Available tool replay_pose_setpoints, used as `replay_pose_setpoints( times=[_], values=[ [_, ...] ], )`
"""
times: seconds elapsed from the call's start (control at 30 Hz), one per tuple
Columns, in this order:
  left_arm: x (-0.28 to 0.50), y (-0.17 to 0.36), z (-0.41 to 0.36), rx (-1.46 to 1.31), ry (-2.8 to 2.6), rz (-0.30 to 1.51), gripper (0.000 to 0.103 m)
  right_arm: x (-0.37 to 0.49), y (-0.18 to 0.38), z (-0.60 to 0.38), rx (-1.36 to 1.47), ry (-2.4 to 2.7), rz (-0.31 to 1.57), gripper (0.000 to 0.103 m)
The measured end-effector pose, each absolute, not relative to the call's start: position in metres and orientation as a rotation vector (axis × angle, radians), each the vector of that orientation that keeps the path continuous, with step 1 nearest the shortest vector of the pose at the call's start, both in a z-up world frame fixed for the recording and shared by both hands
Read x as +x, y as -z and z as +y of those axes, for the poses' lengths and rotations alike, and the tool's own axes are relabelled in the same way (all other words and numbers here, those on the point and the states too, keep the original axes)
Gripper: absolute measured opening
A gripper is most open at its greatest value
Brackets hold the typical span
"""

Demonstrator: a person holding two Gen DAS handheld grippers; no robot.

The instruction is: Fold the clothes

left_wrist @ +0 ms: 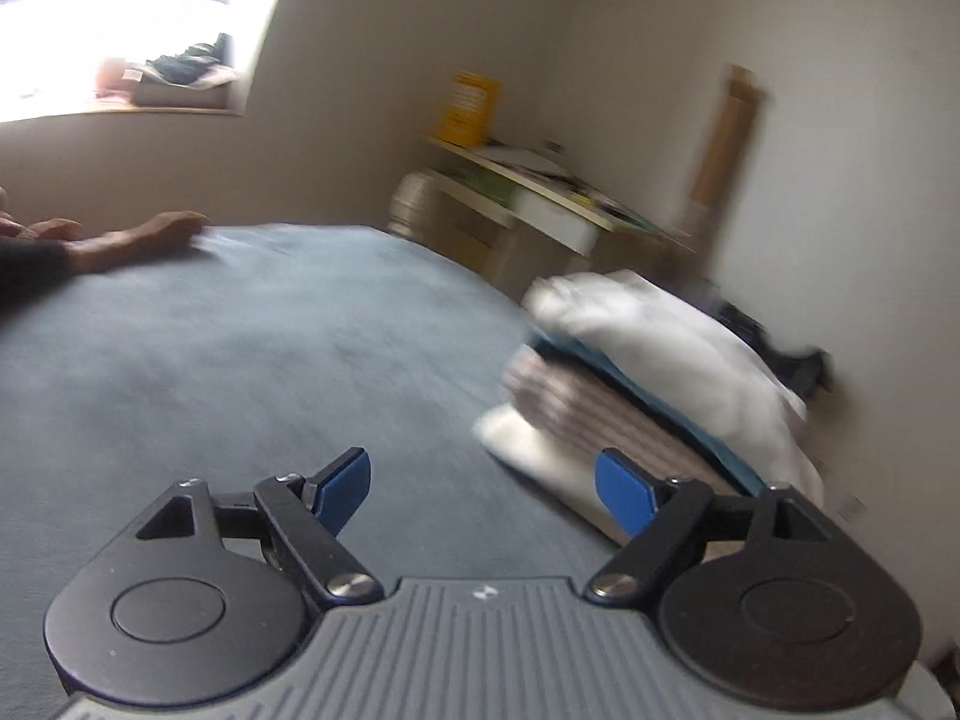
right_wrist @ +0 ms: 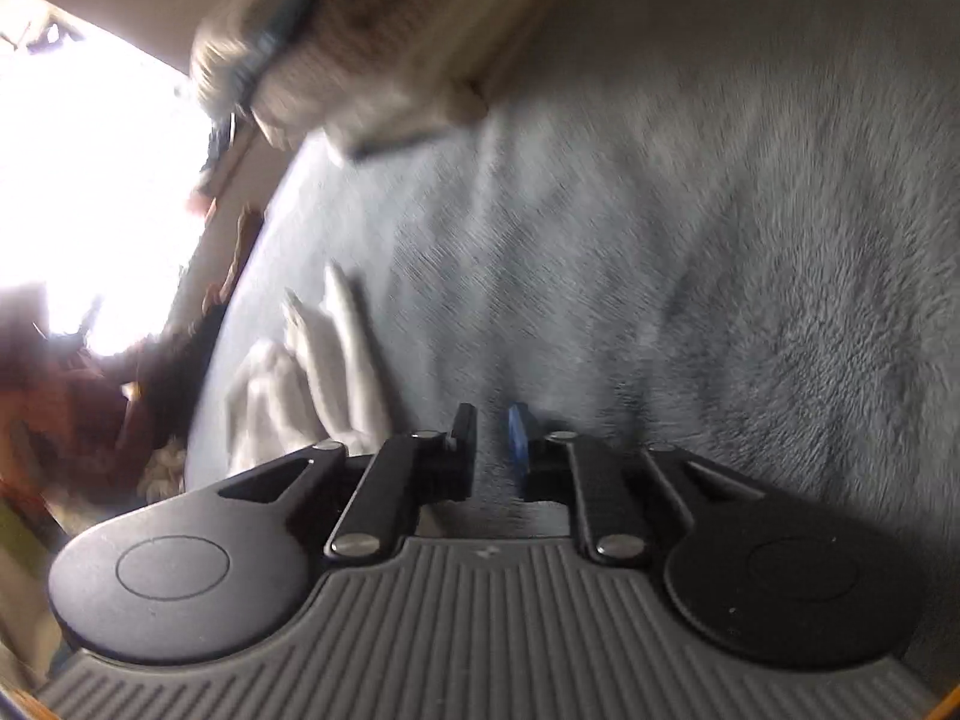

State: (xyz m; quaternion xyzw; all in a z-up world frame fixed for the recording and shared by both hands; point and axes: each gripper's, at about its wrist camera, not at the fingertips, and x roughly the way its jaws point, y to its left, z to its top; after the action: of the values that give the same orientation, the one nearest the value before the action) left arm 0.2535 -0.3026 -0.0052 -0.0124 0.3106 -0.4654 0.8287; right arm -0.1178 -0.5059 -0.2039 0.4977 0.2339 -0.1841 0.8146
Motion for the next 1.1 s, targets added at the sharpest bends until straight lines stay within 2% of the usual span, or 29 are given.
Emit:
replay_pose_setpoints(
  times=[0.1,0.23,0.4,0.47,0.53,0.63,0.9,1.0,1.1],
  values=[
    [0.243,0.025,-0.303,-0.002,1.112,0.669,0.083,-0.114,0.182,-0.492,1.082,0.424,0.407,0.025],
    [0.215,0.046,-0.308,0.048,1.305,0.738,0.083,-0.118,0.173,-0.468,1.065,0.44,0.421,0.052],
    [0.166,0.087,-0.328,0.202,1.466,0.814,0.082,-0.11,0.182,-0.461,1.046,0.461,0.5,0.052],
    [0.147,0.099,-0.335,0.288,1.515,0.82,0.08,-0.112,0.189,-0.455,1.064,0.457,0.519,0.046],
    [0.129,0.107,-0.34,0.377,1.567,0.814,0.08,-0.107,0.191,-0.45,1.025,0.448,0.524,0.023],
    [0.105,0.115,-0.338,0.494,1.613,0.784,0.08,-0.103,0.184,-0.44,0.934,0.444,0.524,0.009],
    [0.065,0.133,-0.338,0.704,1.675,0.716,0.079,-0.091,0.162,-0.406,0.627,0.39,0.509,0.005],
    [0.05,0.135,-0.341,0.772,1.719,0.622,0.079,-0.107,0.176,-0.43,0.88,0.401,0.461,0.003],
    [0.038,0.139,-0.347,0.824,1.778,0.511,0.08,-0.137,0.213,-0.461,1.315,0.387,0.357,0.002]
  ],
)
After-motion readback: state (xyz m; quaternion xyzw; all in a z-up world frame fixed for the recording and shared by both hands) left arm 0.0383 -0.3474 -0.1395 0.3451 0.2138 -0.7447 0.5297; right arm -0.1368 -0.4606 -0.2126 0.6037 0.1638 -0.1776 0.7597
